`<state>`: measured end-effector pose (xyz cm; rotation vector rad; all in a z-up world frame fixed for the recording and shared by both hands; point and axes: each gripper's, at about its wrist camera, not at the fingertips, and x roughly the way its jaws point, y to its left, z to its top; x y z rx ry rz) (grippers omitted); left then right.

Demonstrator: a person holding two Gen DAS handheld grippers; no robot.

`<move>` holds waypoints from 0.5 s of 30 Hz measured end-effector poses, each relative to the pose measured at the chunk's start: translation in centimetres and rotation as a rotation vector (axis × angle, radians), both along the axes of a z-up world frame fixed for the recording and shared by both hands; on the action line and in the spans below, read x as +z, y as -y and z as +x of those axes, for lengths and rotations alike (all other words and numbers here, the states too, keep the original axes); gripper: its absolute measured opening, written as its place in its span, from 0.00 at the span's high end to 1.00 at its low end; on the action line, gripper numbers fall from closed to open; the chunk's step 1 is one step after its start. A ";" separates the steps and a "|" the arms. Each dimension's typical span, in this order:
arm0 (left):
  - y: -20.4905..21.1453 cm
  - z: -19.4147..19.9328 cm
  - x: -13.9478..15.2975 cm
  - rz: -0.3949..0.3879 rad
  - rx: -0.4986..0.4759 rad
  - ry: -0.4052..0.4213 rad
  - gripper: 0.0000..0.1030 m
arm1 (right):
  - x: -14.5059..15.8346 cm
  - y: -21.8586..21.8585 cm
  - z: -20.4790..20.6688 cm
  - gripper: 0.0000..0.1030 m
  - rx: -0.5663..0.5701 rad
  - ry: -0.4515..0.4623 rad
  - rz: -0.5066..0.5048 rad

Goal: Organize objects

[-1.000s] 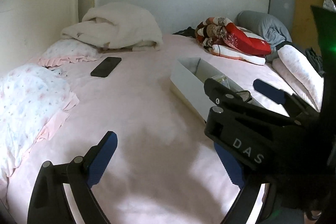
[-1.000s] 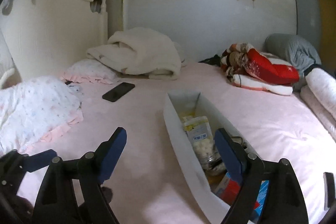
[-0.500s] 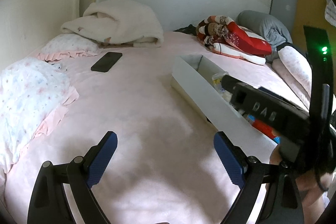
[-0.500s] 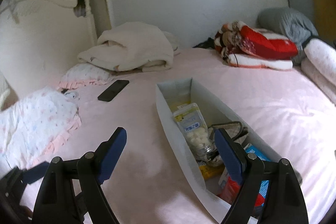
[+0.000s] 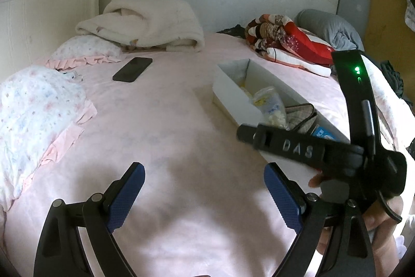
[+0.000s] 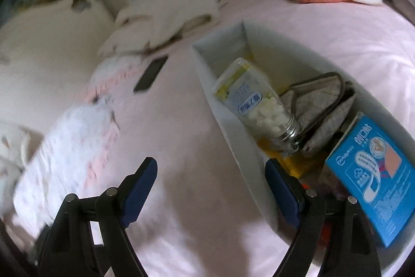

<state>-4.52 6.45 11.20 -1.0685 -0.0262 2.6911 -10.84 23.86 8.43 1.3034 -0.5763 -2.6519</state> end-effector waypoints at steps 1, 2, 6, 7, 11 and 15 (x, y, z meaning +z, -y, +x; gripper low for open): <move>0.1 0.0 0.0 0.001 0.002 0.001 0.10 | -0.2 0.3 0.0 0.17 0.027 0.012 -0.008; 0.1 -0.1 0.0 0.003 0.005 0.003 0.10 | -0.4 0.5 0.0 0.18 0.045 0.025 -0.017; 0.3 -0.4 -0.5 0.005 0.014 0.018 0.10 | -0.8 1.1 0.0 0.23 0.091 0.059 -0.038; 0.3 -0.5 -0.6 0.004 0.017 0.023 0.10 | -0.7 1.1 0.1 0.24 0.091 0.060 -0.038; 0.3 -0.5 -0.8 -0.003 0.018 0.022 0.10 | -0.1 0.9 0.4 0.26 0.061 0.021 -0.019; 0.3 -0.4 -0.7 -0.011 0.018 0.015 0.10 | 0.9 -0.5 0.8 0.30 -0.046 -0.053 0.010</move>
